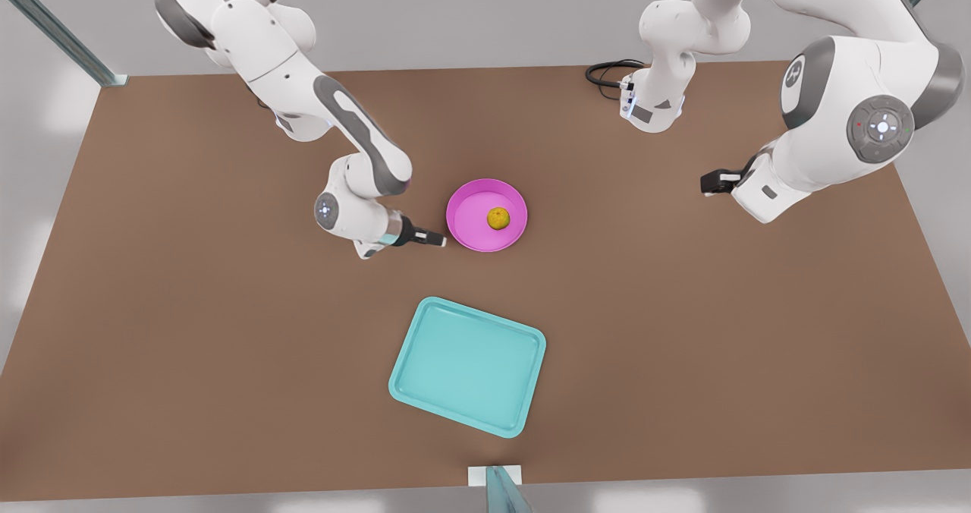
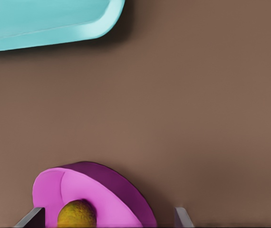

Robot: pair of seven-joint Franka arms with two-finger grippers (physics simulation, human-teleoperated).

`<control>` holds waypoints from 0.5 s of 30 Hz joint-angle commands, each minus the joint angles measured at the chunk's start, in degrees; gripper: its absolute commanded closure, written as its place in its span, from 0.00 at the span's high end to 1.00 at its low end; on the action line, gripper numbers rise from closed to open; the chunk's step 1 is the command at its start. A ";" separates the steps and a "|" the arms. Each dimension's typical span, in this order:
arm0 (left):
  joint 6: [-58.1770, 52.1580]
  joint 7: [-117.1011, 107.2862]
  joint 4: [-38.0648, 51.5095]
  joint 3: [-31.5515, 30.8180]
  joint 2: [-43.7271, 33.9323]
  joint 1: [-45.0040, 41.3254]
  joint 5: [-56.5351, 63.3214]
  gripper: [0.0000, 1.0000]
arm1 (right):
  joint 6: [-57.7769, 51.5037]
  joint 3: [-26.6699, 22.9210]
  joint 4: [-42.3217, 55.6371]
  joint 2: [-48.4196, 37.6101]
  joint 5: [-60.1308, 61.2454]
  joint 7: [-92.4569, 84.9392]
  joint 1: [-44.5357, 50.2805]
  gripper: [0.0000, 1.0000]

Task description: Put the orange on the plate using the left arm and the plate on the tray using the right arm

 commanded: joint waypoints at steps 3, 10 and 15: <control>-0.31 2.68 0.02 -0.09 0.17 -0.06 -0.07 1.00 | -5.52 -0.05 0.01 1.32 2.07 -13.74 0.26 1.00; -0.14 2.68 0.11 -0.09 0.26 -0.06 -0.07 1.00 | -7.02 -1.11 0.72 3.95 0.92 -38.01 -0.36 1.00; -0.31 2.16 0.11 -0.09 0.09 -0.06 -0.42 1.00 | -7.72 -0.93 2.03 5.18 0.83 -38.37 0.69 1.00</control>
